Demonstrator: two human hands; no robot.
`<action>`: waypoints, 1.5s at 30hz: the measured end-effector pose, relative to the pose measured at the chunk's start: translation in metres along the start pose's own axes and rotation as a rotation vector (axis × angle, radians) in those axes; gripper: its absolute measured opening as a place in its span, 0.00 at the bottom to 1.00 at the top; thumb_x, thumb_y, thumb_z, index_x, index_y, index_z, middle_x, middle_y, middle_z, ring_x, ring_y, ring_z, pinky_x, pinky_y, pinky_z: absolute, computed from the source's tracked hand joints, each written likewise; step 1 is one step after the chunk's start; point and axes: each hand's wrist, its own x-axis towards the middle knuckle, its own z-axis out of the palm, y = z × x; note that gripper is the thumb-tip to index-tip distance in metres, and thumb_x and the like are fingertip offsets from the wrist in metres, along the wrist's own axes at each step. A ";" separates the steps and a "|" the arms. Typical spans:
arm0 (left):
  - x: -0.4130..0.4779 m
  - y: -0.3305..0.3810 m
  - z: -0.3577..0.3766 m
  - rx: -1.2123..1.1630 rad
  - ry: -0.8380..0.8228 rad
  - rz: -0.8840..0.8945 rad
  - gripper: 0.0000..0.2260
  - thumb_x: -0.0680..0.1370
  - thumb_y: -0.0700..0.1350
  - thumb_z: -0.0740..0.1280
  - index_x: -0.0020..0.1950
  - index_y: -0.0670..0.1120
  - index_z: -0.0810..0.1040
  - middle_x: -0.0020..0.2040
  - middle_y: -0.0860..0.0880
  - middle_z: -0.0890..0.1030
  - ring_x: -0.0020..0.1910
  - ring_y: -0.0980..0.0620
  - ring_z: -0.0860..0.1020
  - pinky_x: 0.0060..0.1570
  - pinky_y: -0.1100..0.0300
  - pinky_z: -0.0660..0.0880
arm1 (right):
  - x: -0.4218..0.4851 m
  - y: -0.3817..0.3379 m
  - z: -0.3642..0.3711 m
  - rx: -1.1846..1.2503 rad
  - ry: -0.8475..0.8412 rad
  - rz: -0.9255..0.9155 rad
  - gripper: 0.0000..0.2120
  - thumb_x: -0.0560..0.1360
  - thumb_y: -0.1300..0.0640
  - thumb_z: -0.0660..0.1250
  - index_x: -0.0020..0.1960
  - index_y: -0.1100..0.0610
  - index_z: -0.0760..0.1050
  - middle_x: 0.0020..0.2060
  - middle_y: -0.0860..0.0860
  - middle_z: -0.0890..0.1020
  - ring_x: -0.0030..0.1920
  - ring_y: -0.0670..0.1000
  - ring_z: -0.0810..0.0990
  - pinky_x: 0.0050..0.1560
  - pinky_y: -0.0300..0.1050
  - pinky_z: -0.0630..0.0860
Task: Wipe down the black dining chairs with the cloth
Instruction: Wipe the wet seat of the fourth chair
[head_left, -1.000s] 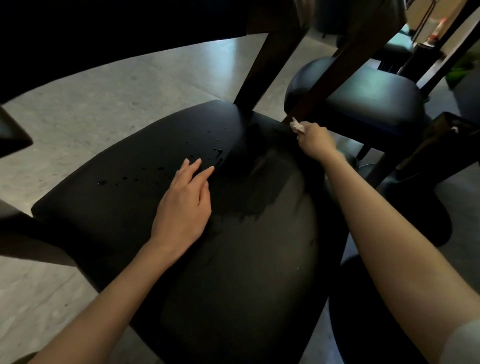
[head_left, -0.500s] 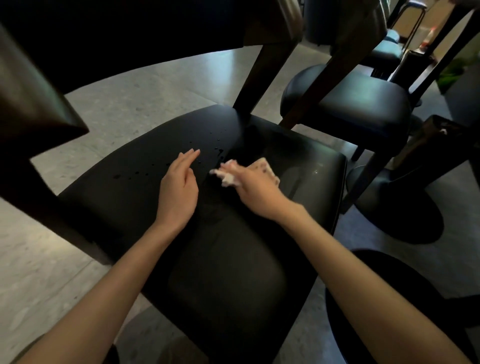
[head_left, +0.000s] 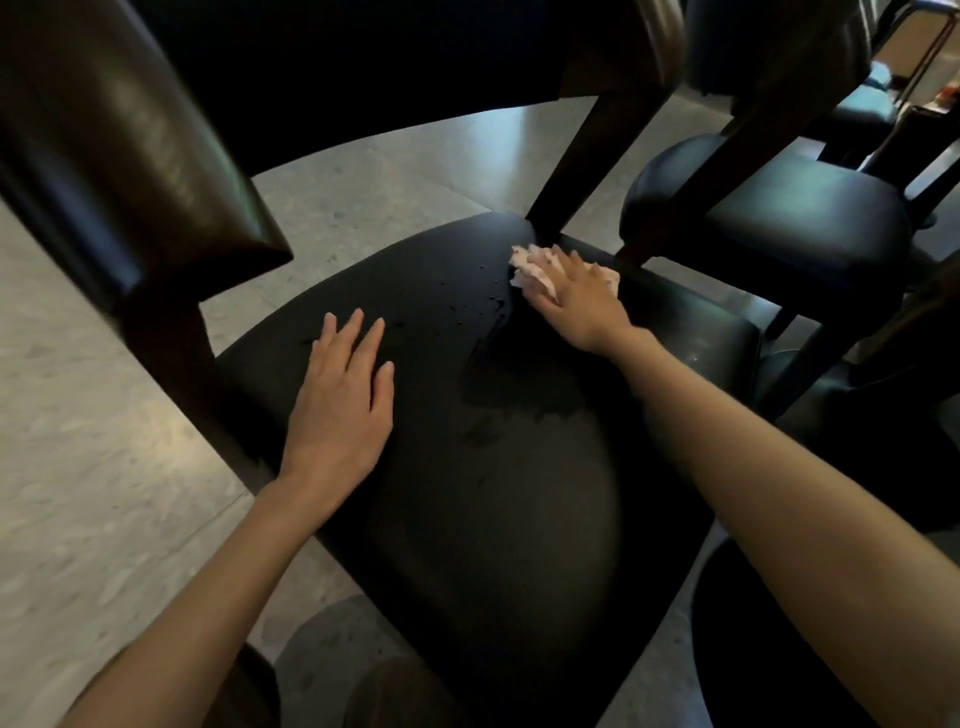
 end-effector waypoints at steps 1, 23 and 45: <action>0.000 -0.003 -0.001 0.024 0.008 0.000 0.22 0.83 0.49 0.52 0.78 0.48 0.56 0.79 0.51 0.52 0.77 0.54 0.43 0.73 0.59 0.41 | 0.001 0.001 0.004 0.022 0.027 -0.001 0.27 0.83 0.44 0.51 0.79 0.51 0.51 0.78 0.54 0.55 0.78 0.57 0.51 0.76 0.55 0.47; -0.005 -0.009 0.002 -0.029 0.074 -0.059 0.20 0.84 0.46 0.53 0.77 0.50 0.60 0.78 0.54 0.55 0.77 0.58 0.46 0.73 0.59 0.48 | -0.089 -0.075 -0.025 0.084 -0.261 -0.459 0.29 0.75 0.29 0.49 0.74 0.36 0.62 0.75 0.43 0.56 0.70 0.50 0.54 0.71 0.54 0.56; -0.001 -0.007 0.001 -0.038 0.059 -0.097 0.22 0.83 0.50 0.54 0.77 0.53 0.58 0.78 0.57 0.57 0.76 0.62 0.46 0.73 0.58 0.52 | 0.061 -0.008 0.005 -0.039 0.107 0.145 0.29 0.80 0.37 0.52 0.71 0.56 0.67 0.66 0.61 0.66 0.66 0.63 0.65 0.63 0.60 0.64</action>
